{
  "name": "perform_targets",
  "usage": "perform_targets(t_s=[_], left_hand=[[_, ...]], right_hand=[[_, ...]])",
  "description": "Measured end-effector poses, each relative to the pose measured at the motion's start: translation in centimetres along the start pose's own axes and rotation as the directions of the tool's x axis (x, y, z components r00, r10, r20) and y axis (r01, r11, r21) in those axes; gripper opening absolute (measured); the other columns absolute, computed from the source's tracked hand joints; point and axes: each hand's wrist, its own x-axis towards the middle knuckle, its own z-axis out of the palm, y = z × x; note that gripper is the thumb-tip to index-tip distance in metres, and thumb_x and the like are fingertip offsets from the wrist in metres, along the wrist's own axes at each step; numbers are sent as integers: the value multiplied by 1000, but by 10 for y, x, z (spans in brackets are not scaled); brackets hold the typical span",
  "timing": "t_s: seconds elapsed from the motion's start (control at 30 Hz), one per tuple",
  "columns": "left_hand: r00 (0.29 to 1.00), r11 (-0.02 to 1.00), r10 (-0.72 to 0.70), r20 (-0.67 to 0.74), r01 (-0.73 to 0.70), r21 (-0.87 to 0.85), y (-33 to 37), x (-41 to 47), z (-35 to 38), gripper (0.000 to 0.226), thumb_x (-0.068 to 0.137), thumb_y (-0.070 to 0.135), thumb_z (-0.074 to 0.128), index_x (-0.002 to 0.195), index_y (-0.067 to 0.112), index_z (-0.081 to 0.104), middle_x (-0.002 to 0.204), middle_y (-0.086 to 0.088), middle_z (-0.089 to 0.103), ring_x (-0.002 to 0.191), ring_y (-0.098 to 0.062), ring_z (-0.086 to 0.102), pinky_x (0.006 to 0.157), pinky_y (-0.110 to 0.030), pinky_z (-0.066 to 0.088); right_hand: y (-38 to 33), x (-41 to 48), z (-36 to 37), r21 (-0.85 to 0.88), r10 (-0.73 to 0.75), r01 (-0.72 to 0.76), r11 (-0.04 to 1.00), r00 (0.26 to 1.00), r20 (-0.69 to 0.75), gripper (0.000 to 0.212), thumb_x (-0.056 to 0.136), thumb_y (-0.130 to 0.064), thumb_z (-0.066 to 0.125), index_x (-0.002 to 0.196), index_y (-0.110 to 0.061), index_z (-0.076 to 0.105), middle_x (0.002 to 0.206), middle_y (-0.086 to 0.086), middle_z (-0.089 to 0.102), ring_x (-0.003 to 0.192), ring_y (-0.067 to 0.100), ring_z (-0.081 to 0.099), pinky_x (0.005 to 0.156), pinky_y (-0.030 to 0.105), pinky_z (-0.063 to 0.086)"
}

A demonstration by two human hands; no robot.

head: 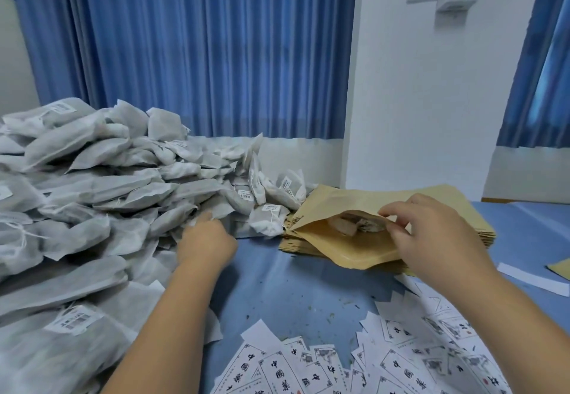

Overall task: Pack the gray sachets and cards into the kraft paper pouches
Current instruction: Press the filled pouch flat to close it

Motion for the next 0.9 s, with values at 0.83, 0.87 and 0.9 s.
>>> perform_targets(t_s=[0.83,0.87,0.9], left_hand=[[722,720,672,165,-586,-371,89,-95,-126,18,73,23,73,69,40,73,47,19,55,39,1,43,37,-9,30],[719,709,681,138,-600,-369,93,-96,-122,18,74,21,72,69,38,73,52,18,59,42,1,46,40,-10,33],[722,706,684,104,-621,-340,99,-96,-116,18,75,19,71,70,36,74,60,15,64,50,2,52,45,-11,38]], right_hand=[[10,7,-7,58,92,-90,994,995,-39,18,93,-24,53,99,-33,68,90,-10,50,81,15,50,62,28,37],[10,7,-7,56,88,-86,995,995,-39,18,93,-25,53,99,-33,68,90,-10,50,81,15,50,62,28,36],[10,7,-7,55,86,-83,995,996,-39,18,93,-24,53,99,-33,68,90,-10,50,81,15,50,62,28,36]])
